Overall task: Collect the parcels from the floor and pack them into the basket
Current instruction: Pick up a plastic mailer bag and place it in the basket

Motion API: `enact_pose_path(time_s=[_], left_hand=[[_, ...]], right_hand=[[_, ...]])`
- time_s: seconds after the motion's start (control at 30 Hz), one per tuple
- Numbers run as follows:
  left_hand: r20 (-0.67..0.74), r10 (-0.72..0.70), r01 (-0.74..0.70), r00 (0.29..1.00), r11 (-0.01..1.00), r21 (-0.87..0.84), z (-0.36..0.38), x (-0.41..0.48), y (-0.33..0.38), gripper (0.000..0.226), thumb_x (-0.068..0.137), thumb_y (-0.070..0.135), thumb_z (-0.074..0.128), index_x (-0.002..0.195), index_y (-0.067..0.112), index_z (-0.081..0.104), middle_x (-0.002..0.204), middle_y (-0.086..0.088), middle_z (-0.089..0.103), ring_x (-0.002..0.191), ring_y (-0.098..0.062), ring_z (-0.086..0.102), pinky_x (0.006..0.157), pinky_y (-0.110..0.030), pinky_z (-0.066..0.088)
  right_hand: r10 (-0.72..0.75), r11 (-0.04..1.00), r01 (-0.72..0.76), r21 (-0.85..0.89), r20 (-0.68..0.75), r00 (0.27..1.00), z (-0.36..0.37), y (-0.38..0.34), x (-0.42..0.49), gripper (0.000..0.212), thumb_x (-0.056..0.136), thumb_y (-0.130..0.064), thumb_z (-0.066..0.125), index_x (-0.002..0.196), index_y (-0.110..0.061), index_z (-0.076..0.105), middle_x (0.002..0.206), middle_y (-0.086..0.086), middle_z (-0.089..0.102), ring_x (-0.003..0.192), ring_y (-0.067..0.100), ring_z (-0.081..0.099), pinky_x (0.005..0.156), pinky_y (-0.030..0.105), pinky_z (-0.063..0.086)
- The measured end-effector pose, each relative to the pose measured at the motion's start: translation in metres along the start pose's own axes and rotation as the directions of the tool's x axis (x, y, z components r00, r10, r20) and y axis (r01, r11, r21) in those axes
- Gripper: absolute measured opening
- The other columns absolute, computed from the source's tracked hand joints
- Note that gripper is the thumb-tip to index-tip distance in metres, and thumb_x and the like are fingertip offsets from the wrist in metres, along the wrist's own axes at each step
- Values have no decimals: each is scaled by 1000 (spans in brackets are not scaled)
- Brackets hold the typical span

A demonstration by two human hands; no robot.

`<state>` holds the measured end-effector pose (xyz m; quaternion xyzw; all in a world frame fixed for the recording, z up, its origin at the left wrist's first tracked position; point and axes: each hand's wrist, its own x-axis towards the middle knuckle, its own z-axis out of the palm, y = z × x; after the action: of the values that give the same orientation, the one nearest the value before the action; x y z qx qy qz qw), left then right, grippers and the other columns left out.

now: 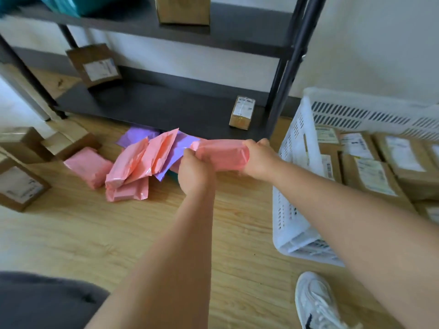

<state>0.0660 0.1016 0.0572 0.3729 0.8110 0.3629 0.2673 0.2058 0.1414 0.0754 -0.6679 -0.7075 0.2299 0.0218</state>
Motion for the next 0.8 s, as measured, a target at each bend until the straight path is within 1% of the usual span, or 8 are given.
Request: enact_pose_path(time_s=[0.1,0.27,0.33,0.43,0.57,0.63,0.73,0.8], left_hand=[[-49,83,-85,995,995,-47,-28,-19,31,27,99,23,39,115,6,54,100,-9,62,97,-31,60,79,-38,45],[-89,148,-154,985,986,-64,-55,-46,83,24,101,21,35,115,9,51,99,-5,60,85,-22,54,59,-27,35],[-95,214,-222,972,972,-76,-59,-57,103,25,102,24,37,114,11,53,99,-4,60,87,-22,57,62,-27,38],[-85,288,-295,954,950,-98,-59,-75,128,23,100,27,42,109,12,57,94,-2,62,82,-19,57,68,-30,39],[9,325,-317,946,927,-200,-47,-99,156,24,98,33,45,91,14,58,79,0,60,70,-16,54,60,-27,38],[80,355,-322,932,907,-271,-38,-108,166,28,98,37,43,88,14,56,73,2,57,68,-15,55,60,-27,44],[231,449,-388,863,882,-266,-21,-120,180,35,97,50,41,107,20,55,87,4,61,81,-14,61,76,-35,56],[323,511,-447,797,857,-255,-9,-127,185,42,96,54,42,120,22,54,101,4,64,88,-15,63,74,-32,56]], right_hand=[[-103,994,100,-38,-69,992,-34,-8,-29,73,74,-22,80,134,-20,39,130,6,31,95,24,55,87,39,52],[-210,968,168,-185,-236,949,-86,-7,-67,78,74,-23,80,137,-17,36,131,8,36,111,28,47,90,41,50],[-248,953,177,-246,-299,921,-107,3,-78,75,74,-22,80,136,-17,37,128,7,41,113,27,46,90,42,49],[-270,945,169,-279,-374,887,-138,25,-93,57,76,-18,76,123,-17,45,120,4,48,105,24,50,85,41,51],[-206,976,160,-150,-380,902,-174,52,-109,50,74,-16,78,115,-17,50,115,0,50,95,18,54,78,31,50],[-146,989,129,-69,-364,920,-187,68,-111,49,73,-12,78,112,-18,50,113,-1,47,95,17,52,72,27,46],[-8,994,47,102,-358,934,-199,102,-114,50,72,-6,76,112,-20,49,114,0,51,90,18,55,57,24,45],[86,976,-17,219,-309,947,-201,123,-119,55,73,-10,77,118,-19,48,113,-1,53,91,16,56,62,25,45]])
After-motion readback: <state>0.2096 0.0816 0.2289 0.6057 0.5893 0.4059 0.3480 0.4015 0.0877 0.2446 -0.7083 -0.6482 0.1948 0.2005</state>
